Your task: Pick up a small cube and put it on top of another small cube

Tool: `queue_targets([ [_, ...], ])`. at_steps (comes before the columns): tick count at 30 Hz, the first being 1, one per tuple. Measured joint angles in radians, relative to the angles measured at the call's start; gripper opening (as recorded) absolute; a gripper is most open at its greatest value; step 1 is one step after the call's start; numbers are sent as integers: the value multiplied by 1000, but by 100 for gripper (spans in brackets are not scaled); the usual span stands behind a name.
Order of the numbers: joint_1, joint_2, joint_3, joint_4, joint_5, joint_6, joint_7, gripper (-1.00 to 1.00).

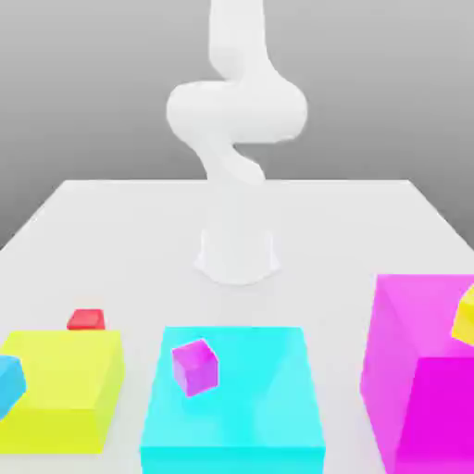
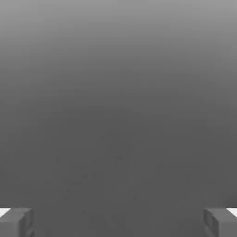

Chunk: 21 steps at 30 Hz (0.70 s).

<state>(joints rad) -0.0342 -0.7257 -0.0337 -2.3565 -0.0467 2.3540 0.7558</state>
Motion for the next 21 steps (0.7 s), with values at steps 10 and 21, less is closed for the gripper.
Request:
queue_targets([
  [10,-150,322,-217,-241,-156,234,-228,0],
  [21,-276,680,-487,-505,-26,502,-685,0],
])
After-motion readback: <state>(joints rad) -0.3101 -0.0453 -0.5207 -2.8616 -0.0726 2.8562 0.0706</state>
